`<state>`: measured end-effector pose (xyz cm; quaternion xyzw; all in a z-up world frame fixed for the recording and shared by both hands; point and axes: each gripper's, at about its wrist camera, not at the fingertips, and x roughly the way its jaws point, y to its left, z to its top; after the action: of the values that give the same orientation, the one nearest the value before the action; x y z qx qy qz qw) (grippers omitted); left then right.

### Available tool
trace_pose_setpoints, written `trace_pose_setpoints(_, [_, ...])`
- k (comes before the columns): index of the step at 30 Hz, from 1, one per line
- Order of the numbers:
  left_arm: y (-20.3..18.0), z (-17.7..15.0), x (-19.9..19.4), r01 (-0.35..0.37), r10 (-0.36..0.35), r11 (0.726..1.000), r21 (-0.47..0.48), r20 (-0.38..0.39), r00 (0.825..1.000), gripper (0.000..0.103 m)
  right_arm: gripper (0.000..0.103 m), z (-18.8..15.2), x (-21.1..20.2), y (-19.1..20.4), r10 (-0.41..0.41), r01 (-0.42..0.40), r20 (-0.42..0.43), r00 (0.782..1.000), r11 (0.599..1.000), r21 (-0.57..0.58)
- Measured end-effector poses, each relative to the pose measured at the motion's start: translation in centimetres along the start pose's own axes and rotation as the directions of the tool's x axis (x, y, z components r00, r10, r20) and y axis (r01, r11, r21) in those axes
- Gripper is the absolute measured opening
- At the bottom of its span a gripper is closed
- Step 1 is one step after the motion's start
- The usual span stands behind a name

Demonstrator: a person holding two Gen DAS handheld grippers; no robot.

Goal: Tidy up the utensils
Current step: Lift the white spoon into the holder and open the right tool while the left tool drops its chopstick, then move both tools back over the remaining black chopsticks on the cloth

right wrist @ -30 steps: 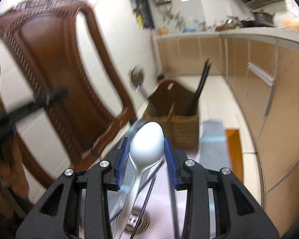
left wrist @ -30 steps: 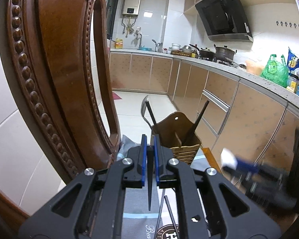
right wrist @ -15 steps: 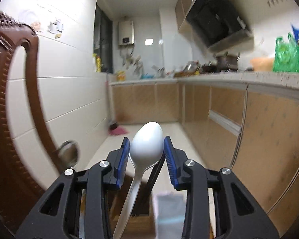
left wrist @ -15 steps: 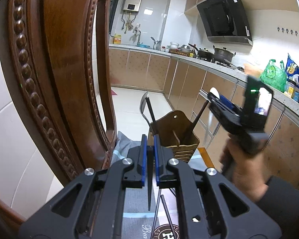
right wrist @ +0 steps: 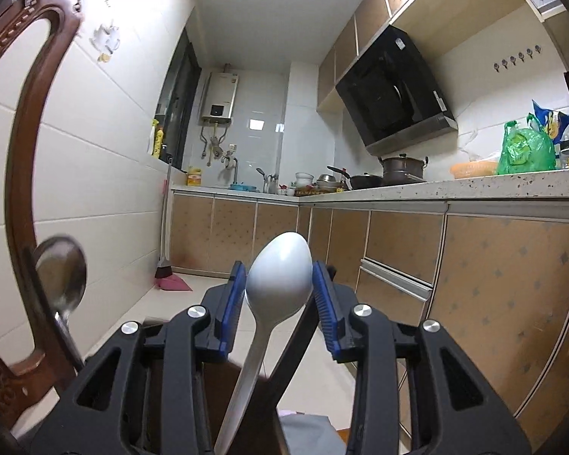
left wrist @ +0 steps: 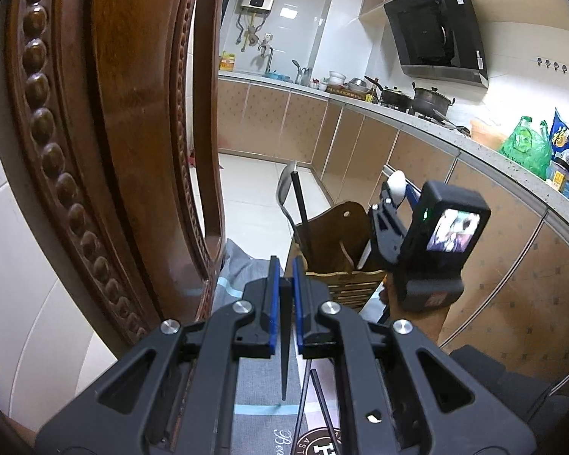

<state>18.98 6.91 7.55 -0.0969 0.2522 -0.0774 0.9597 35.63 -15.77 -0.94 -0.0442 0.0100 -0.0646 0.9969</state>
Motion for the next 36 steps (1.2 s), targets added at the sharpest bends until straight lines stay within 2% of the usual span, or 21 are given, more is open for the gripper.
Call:
trace_pose_setpoints(1, [-0.1, 0.0, 0.0, 0.000, 0.000, 1.000, 0.000, 0.001, 1.000, 0.006, 0.058, -0.2, -0.5, -0.1, 0.000, 0.000, 0.008, 1.000, 1.000, -0.006])
trace_pose_setpoints(2, [-0.1, 0.0, 0.0, 0.000, 0.000, 1.000, 0.000, 0.002, 1.000, 0.006, 0.064, -0.3, -1.2, -0.1, -0.001, 0.001, 0.015, 1.000, 1.000, -0.005])
trace_pose_setpoints(3, [-0.2, 0.0, 0.0, 0.001, -0.001, 1.000, 0.001, 0.004, 1.000, 0.006, 0.069, -0.4, -2.1, -0.6, 0.011, -0.011, 0.027, 1.000, 1.000, 0.007])
trace_pose_setpoints(8, [-0.2, 0.0, 0.0, -0.002, 0.003, 1.000, -0.006, 0.008, 1.000, 0.006, 0.075, 1.0, -7.1, -4.3, 0.110, -0.110, 0.007, 0.994, 0.989, 0.102])
trace_pose_setpoints(10, [-0.2, 0.0, 0.0, -0.002, 0.002, 1.000, -0.011, 0.008, 1.000, 0.007, 0.090, 2.0, -10.4, -7.0, 0.156, -0.152, -0.002, 0.988, 0.969, 0.193])
trace_pose_setpoints(11, [-0.2, 0.0, 0.1, 0.001, -0.001, 1.000, -0.013, 0.007, 1.000, 0.007, 0.099, 2.5, -11.8, -8.4, 0.193, -0.179, -0.036, 0.981, 0.953, 0.245])
trace_pose_setpoints(13, [-0.3, -0.1, 0.1, -0.003, 0.003, 1.000, -0.017, 0.005, 1.000, 0.007, 0.099, 3.2, -13.9, -10.4, 0.270, -0.215, -0.154, 0.951, 0.930, 0.298])
trace_pose_setpoints(15, [-0.4, -0.1, 0.1, -0.005, 0.005, 1.000, -0.022, 0.004, 1.000, 0.007, 0.099, 2.6, -15.4, -12.1, 0.312, -0.210, -0.287, 0.906, 0.918, 0.336])
trace_pose_setpoints(16, [-0.6, -0.1, 0.0, -0.005, 0.005, 1.000, -0.025, 0.006, 1.000, 0.007, 0.099, 1.7, -16.2, -13.2, 0.339, -0.207, -0.348, 0.874, 0.908, 0.365])
trace_pose_setpoints(18, [-1.2, 0.0, -0.2, -0.001, 0.001, 1.000, -0.025, 0.010, 1.000, 0.007, 0.099, -0.5, -17.4, -14.1, 0.334, -0.180, -0.429, 0.839, 0.915, 0.361])
trace_pose_setpoints(19, [-1.4, 0.1, -0.4, 0.001, -0.001, 1.000, -0.026, 0.013, 1.000, 0.007, 0.099, -1.8, -17.3, -14.5, 0.333, -0.173, -0.478, 0.813, 0.921, 0.349])
trace_pose_setpoints(21, [-1.9, 0.6, -0.7, 0.006, -0.005, 0.999, -0.035, 0.024, 1.000, 0.007, 0.099, -2.6, -16.5, -14.9, 0.339, -0.172, -0.520, 0.784, 0.923, 0.343])
trace_pose_setpoints(24, [-3.0, 2.8, -1.0, -0.009, 0.011, 0.999, -0.043, 0.045, 0.999, 0.006, 0.099, -3.1, -16.5, -15.3, 0.315, -0.175, -0.513, 0.798, 0.937, 0.304])
trace_pose_setpoints(25, [-3.2, 3.5, -1.1, -0.012, 0.015, 0.999, -0.044, 0.053, 0.998, 0.006, 0.099, -3.4, -16.1, -15.5, 0.307, -0.166, -0.524, 0.795, 0.940, 0.298])
trace_pose_setpoints(28, [-4.7, 7.4, -1.7, -0.014, 0.018, 0.999, -0.039, 0.101, 0.995, 0.007, 0.099, -3.9, -15.0, -16.1, 0.347, -0.155, -0.542, 0.765, 0.917, 0.369])
trace_pose_setpoints(32, [-6.0, 12.1, -1.8, -0.022, 0.027, 0.999, -0.032, 0.158, 0.987, 0.007, 0.099, -3.9, -14.5, -16.3, 0.355, -0.158, -0.534, 0.767, 0.912, 0.379])
trace_pose_setpoints(36, [-6.3, 15.3, 0.0, -0.013, 0.022, 0.998, -0.055, 0.170, 0.985, 0.007, 0.099, -4.0, -14.4, -16.4, 0.372, -0.166, -0.533, 0.760, 0.904, 0.395])
